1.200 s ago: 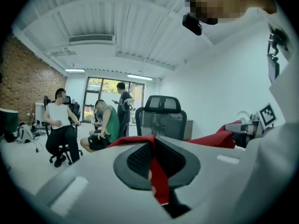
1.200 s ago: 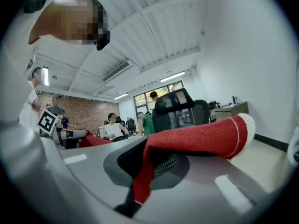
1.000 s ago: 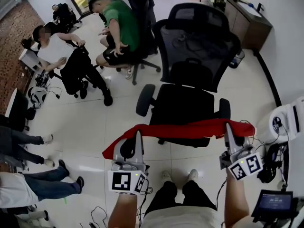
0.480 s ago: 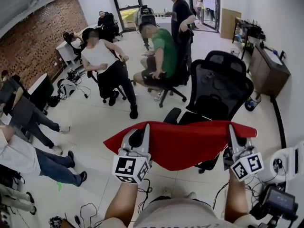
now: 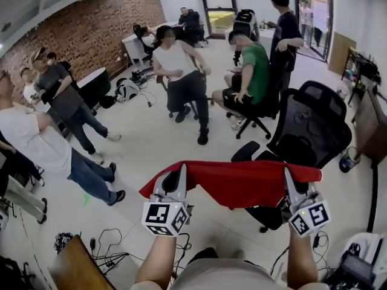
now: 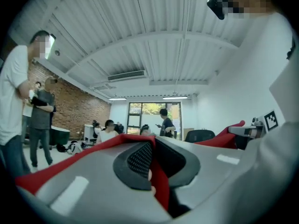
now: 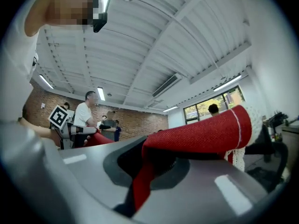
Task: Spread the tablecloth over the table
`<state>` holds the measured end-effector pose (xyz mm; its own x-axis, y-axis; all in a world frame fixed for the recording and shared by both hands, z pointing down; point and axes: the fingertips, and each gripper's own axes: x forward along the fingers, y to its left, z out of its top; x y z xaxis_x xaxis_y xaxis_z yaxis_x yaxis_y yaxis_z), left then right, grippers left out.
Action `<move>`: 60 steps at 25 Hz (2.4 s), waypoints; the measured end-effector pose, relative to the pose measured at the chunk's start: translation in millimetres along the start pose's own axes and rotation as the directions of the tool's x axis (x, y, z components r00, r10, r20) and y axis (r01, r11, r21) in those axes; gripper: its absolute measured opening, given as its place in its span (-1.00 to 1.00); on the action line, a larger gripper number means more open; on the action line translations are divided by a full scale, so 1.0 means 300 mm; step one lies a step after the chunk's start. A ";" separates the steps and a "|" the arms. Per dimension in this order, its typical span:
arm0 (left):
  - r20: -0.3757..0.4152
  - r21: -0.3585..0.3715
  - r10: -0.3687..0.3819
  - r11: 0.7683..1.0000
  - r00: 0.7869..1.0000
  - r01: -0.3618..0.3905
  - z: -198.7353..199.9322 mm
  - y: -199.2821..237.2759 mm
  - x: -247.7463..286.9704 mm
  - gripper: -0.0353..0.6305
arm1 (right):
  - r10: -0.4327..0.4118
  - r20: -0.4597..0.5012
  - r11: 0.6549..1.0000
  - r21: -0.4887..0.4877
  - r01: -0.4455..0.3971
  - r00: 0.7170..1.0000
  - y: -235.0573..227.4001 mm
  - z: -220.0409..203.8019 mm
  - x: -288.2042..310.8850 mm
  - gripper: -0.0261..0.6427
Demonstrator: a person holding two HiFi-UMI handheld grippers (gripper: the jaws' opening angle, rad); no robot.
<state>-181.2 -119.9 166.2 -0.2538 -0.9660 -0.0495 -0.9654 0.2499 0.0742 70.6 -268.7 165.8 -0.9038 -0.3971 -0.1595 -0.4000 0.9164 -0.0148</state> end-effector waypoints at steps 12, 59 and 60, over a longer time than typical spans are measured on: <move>0.008 0.017 0.529 0.849 0.849 -0.529 -0.010 0.318 -0.709 -0.84 | 0.514 -0.012 0.854 0.097 -0.511 0.857 0.564 -0.114 0.335 -0.89; 0.137 -0.030 0.796 -0.591 -0.589 -0.806 0.184 0.485 -2.345 -0.84 | 0.760 0.201 -0.646 0.131 -0.752 -0.618 3.056 -0.137 0.452 -0.89; 0.135 -0.033 0.790 -0.600 -0.599 -0.799 0.183 0.495 -2.357 -0.84 | 0.753 0.205 -0.655 0.136 -0.744 -0.625 3.085 -0.136 0.451 -0.89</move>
<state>-148.2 603.9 157.3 -0.6184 0.7845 -0.0464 0.7842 0.6199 0.0275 -428.0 523.7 170.8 0.2952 0.9487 -0.1133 0.9546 -0.2978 -0.0058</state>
